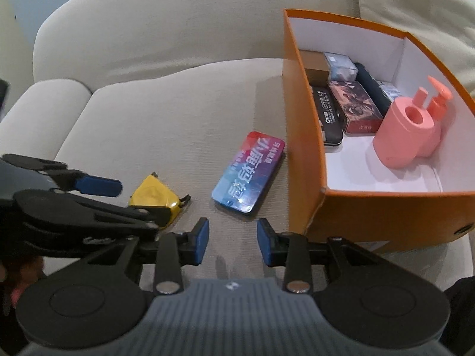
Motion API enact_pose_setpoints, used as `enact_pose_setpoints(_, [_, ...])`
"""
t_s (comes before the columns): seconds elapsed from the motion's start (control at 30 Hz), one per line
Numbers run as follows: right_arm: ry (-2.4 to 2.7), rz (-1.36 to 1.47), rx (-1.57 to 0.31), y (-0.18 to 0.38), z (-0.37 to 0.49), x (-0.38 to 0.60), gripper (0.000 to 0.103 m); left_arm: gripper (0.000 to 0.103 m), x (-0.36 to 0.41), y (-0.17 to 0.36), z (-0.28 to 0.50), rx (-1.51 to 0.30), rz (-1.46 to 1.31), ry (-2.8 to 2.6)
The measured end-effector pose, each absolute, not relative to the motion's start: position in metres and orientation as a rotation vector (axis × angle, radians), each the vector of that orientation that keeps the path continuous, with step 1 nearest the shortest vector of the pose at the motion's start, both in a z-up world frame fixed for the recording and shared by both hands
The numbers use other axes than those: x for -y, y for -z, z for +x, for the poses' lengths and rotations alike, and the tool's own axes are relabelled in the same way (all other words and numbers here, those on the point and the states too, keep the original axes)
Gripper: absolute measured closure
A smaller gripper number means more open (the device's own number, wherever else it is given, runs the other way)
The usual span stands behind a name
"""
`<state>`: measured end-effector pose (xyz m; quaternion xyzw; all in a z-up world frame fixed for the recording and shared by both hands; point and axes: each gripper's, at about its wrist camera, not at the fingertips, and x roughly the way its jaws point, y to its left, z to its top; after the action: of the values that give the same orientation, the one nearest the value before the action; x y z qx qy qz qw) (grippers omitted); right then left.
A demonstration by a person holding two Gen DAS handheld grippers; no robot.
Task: Organize rigid objects
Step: 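Grasp the yellow tape measure with left tool while right tool grasps the blue tin, then carry the yellow tape measure and blue tin over the orange box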
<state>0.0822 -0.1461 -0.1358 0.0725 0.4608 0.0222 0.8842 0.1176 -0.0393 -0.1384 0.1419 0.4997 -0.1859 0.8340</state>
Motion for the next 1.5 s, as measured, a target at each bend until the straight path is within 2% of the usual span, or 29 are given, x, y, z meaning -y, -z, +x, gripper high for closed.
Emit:
enact_pose_setpoints(0.2, [-0.051,0.172,-0.972,0.141,0.085,0.150,0.059,0.022,0.041,0.144,0.118,-1.034,0.334,0.418])
enact_pose_setpoints(0.37, [-0.025,0.214,-0.969,0.144,0.088,0.155,0.058,0.042,0.043,0.148,0.116,-1.052,0.355,0.456])
enact_pose_setpoints(0.57, [-0.024,0.220,-0.958,0.137,0.094,0.146,0.056,0.042,0.021,0.127,0.114,-1.024,0.281,0.320])
enact_pose_setpoints(0.67, [0.049,0.244,-0.976,0.137,0.103,0.134,0.042,0.042,0.001,0.111,0.117,-1.000,0.218,0.235])
enact_pose_setpoints(0.7, [0.084,0.236,-0.973,0.138,0.105,0.128,0.041,0.042,-0.005,0.107,0.117,-0.993,0.208,0.206])
enact_pose_setpoints(0.97, [0.257,0.143,-0.864,0.136,0.114,0.083,0.043,0.042,-0.036,0.092,0.122,-1.000,0.132,0.147])
enact_pose_setpoints(1.1, [0.407,0.194,-0.930,0.152,0.141,0.090,0.042,0.042,-0.036,0.097,0.124,-1.010,0.115,0.153])
enact_pose_setpoints(1.5, [0.455,0.290,-0.913,0.179,0.167,0.100,0.041,0.042,-0.027,0.119,0.145,-1.046,0.097,0.183])
